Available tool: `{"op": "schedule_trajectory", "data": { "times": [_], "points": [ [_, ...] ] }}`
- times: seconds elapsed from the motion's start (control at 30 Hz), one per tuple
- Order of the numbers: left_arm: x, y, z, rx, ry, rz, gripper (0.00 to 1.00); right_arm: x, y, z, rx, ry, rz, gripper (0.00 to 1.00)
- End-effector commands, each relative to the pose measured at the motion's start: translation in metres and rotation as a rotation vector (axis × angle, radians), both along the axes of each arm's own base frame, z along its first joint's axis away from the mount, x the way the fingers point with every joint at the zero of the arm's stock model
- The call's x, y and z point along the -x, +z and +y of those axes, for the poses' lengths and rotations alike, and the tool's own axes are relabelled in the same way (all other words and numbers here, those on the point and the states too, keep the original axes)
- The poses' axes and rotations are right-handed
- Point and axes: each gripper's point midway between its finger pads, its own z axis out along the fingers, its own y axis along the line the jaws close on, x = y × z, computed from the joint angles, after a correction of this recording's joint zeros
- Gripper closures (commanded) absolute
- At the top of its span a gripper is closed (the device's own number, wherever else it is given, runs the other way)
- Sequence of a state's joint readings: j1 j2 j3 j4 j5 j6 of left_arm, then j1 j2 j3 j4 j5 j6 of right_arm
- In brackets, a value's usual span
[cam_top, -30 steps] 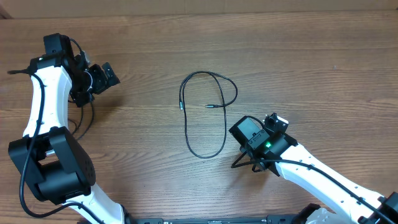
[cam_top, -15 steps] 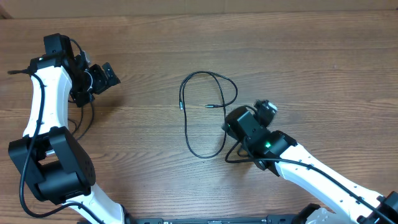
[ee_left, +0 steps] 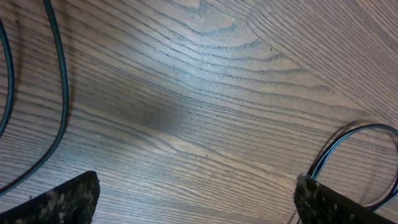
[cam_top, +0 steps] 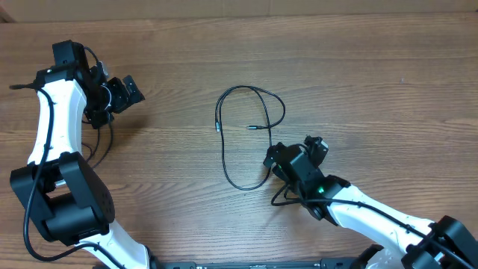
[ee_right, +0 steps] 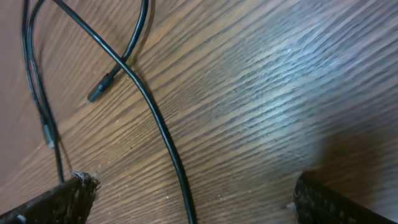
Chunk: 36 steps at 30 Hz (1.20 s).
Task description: Untangle cables
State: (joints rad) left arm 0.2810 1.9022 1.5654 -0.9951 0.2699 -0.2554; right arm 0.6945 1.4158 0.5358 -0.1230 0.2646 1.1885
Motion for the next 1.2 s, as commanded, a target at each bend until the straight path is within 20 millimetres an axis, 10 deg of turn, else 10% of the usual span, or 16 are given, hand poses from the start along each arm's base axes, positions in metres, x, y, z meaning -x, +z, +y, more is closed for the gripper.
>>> {"op": "schedule_trajectory", "data": {
  "times": [0.0, 0.77, 1.17],
  "points": [
    [-0.002, -0.003, -0.006, 0.014, -0.006, 0.005, 0.01, 0.004, -0.006, 0.001, -0.039, -0.006, 0.002, 0.00],
    [-0.002, -0.003, -0.006, 0.014, -0.008, 0.005, 0.01, 0.004, -0.039, -0.012, -0.194, -0.094, 0.188, 0.07],
    [-0.002, -0.003, -0.007, 0.014, -0.009, 0.005, 0.01, -0.020, 0.001, 0.007, -0.055, 0.090, 0.153, 0.09]
  ]
}}
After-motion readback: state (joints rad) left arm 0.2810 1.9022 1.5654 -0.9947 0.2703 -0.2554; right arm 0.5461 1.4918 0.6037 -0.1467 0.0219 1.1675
